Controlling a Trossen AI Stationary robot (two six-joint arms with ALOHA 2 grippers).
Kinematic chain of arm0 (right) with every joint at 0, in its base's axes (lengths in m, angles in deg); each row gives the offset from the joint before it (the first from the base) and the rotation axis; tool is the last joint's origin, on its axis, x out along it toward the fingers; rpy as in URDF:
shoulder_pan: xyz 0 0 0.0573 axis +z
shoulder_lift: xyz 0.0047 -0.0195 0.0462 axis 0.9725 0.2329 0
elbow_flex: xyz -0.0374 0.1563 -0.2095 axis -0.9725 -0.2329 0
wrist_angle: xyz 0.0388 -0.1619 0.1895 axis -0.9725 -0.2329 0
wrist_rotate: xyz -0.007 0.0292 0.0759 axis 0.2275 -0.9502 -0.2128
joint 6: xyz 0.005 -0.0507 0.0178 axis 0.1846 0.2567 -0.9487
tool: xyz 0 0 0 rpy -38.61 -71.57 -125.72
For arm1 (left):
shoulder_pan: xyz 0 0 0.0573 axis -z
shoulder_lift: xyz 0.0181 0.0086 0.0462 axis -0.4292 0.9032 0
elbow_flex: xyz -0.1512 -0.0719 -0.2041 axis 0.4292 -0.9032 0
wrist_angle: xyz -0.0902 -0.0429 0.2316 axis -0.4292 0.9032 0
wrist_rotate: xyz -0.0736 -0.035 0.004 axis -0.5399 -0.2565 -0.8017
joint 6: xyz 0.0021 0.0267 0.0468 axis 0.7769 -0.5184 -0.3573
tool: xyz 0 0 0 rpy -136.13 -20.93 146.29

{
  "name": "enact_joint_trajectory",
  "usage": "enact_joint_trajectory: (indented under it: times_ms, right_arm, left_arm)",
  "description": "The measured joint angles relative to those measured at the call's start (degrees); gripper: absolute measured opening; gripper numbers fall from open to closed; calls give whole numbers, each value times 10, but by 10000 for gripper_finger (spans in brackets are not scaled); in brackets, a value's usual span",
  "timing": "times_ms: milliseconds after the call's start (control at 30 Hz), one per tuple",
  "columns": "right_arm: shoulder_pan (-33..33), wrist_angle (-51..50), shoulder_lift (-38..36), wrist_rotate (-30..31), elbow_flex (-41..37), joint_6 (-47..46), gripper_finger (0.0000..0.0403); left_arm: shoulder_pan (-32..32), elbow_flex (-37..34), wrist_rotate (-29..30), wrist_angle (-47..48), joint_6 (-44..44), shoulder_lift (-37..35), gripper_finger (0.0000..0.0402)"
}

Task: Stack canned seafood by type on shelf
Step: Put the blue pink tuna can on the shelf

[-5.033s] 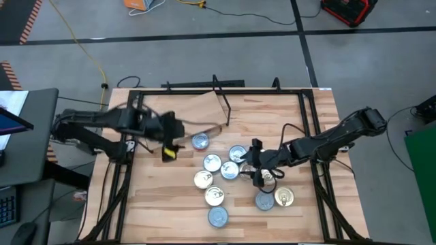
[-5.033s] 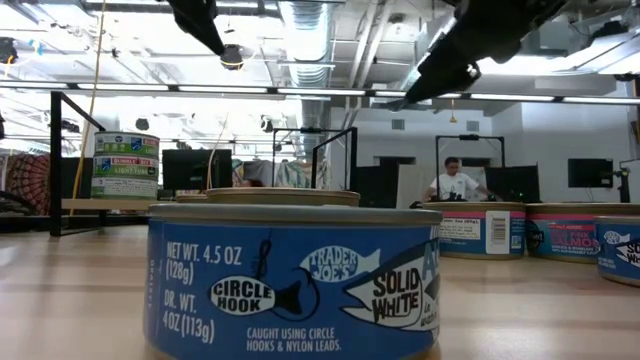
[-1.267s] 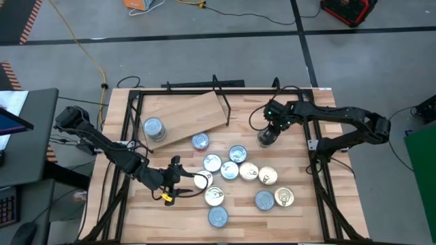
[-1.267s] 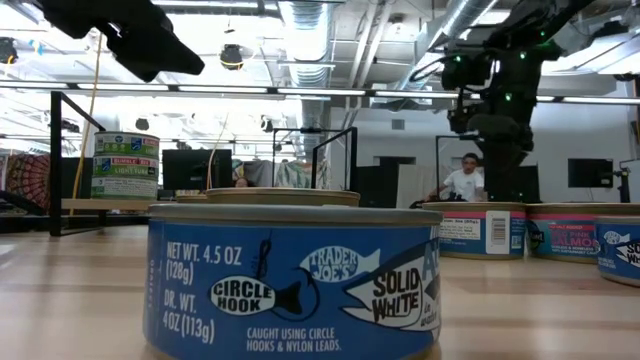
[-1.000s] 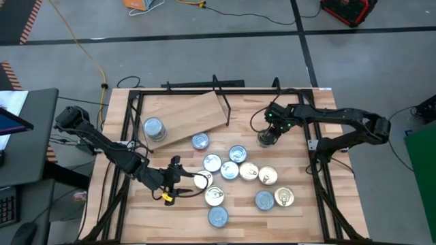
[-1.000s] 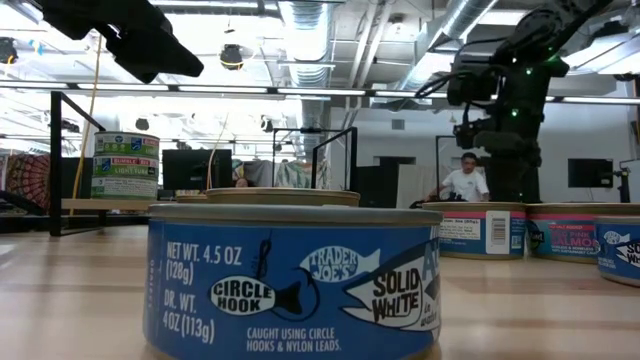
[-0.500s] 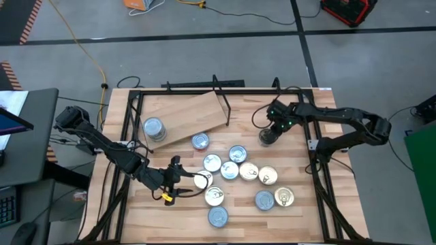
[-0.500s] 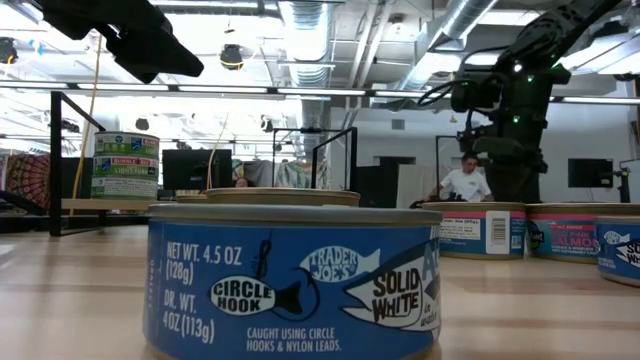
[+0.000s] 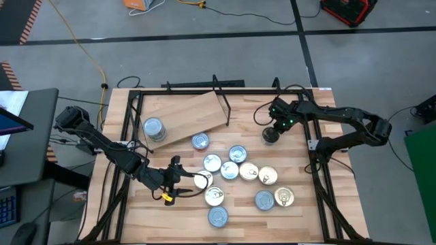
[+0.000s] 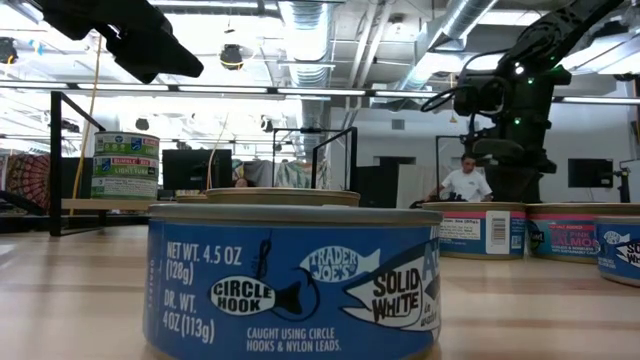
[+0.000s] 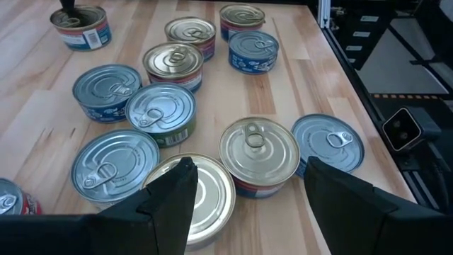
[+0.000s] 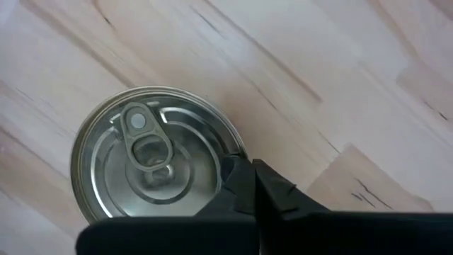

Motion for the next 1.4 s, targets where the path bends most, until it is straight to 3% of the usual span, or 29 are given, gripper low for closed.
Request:
enact_joint_trajectory:
  times_ms: [200,500,700,1133,1233,1400]
  right_arm:
    - [-11,-12,0,-17,0,5,13]
    - [-28,5,2,-173,-3,40,11]
    - [-12,56,2,-234,-3,50,11]
    - [37,85,1,-215,-1,39,11]
    - [49,80,1,-182,11,24,13]
    - [104,72,-25,-90,38,45,50]
  left_arm:
    - [0,0,0,0,0,0,246]
    - [0,0,-1,1,0,0,246]
    - [0,0,-1,1,-6,0,246]
    - [-19,0,18,-14,9,0,246]
    - [-48,0,12,-49,10,0,246]
    - [-69,11,3,-61,-26,0,246]
